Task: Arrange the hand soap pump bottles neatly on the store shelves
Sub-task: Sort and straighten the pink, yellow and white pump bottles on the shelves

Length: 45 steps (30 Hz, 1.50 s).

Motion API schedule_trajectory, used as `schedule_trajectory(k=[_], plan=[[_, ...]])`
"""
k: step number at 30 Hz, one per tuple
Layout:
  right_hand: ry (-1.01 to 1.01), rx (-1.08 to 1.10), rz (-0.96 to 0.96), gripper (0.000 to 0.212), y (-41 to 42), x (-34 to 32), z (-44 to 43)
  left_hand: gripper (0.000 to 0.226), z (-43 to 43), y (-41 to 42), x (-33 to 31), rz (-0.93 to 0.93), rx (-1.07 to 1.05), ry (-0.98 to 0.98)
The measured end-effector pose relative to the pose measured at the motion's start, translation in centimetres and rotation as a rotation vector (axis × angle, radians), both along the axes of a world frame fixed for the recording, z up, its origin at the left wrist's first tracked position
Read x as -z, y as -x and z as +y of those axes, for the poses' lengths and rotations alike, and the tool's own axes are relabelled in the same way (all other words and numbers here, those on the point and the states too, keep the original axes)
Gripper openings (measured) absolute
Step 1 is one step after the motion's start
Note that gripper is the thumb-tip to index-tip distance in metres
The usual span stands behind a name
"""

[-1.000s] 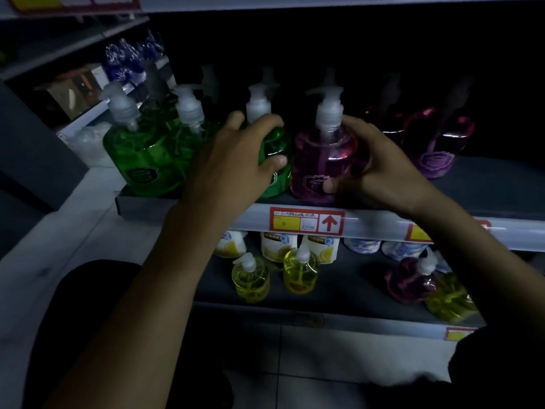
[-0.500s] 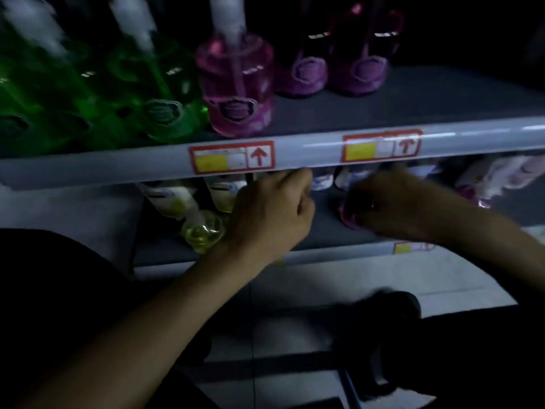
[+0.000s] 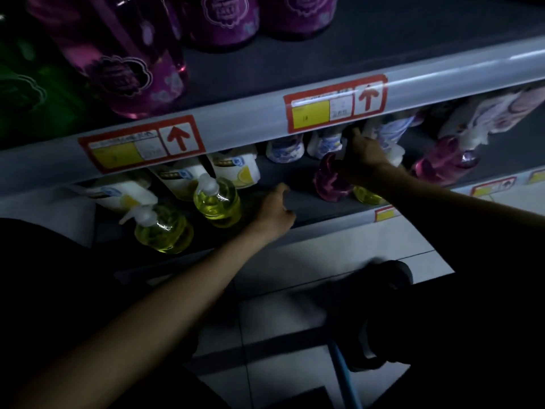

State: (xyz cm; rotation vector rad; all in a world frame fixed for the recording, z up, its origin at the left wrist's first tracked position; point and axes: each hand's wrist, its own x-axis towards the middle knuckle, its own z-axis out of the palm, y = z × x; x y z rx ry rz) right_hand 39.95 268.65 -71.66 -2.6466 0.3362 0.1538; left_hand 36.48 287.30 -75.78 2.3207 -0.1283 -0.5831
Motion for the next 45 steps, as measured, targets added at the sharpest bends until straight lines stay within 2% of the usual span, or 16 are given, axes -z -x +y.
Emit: schedule_trajectory(k=[4, 7, 10, 15, 19, 22, 26, 28, 30, 32, 35, 38, 40, 42, 44, 45], plan=[[0.032, -0.154, -0.08, 0.035, 0.6, -0.2, 1.3, 0.066, -0.1, 0.5, -0.5, 0.011, 0.015, 0.105], [0.071, -0.316, -0.065, 0.032, 2.3, -1.6, 3.1, 0.083, 0.9, 1.0, -0.3, 0.029, 0.06, 0.24], [0.079, -0.404, -0.183, 0.029, 4.4, -4.5, 5.6, 0.103, 2.7, 1.8, -1.2, 0.097, 0.103, 0.351], [-0.161, -0.316, -0.204, 0.021, 8.5, -12.2, 5.8, 0.091, 4.1, 5.2, -7.5, 0.176, 0.116, 0.688], [-0.832, -0.321, 0.026, 0.022, 10.3, -16.6, 4.7, 0.059, 4.7, 9.0, -12.8, 0.275, 0.143, 0.911], [-1.113, -0.461, 0.112, 0.036, 9.9, -18.5, 3.9, 0.049, 6.3, 9.6, -15.5, 0.43, 0.139, 1.143], [-1.195, -0.732, 0.235, 0.071, 9.5, -19.5, 3.9, 0.077, 7.9, 8.2, -17.9, 0.627, -0.024, 1.345], [-1.229, -0.725, 0.177, 0.077, 9.4, -19.3, 4.7, 0.082, 7.8, 8.0, -18.8, 0.645, -0.113, 1.429], [-1.256, -0.647, 0.087, 0.084, 8.7, -18.8, 5.4, 0.081, 7.6, 8.0, -18.8, 0.486, -0.207, 1.42], [-1.269, -0.533, -0.014, 0.092, 8.2, -18.1, 5.8, 0.089, 7.4, 8.1, -18.9, 0.279, -0.227, 1.306], [-1.16, -0.437, -0.192, 0.082, 8.0, -17.6, 6.6, 0.082, 7.5, 7.8, -18.7, 0.158, -0.247, 1.248], [-1.315, -0.485, -0.156, 0.076, 7.6, -17.6, 7.0, 0.066, 8.4, 7.6, -18.2, 0.46, -0.235, 1.424], [-1.391, -0.634, -0.033, 0.067, 7.9, -18.1, 7.3, 0.063, 8.8, 7.6, -18.6, 0.719, -0.08, 1.574], [-1.379, -0.758, 0.031, 0.053, 8.2, -18.3, 7.6, 0.061, 8.8, 7.4, -19.3, 0.839, 0.009, 1.632], [-1.351, -0.702, -0.022, 0.061, 8.3, -18.4, 7.8, 0.054, 8.6, 7.2, -19.6, 0.748, -0.087, 1.594], [-1.305, -0.62, -0.08, 0.072, 8.2, -18.5, 7.9, 0.053, 8.6, 7.2, -19.6, 0.587, -0.149, 1.526]])
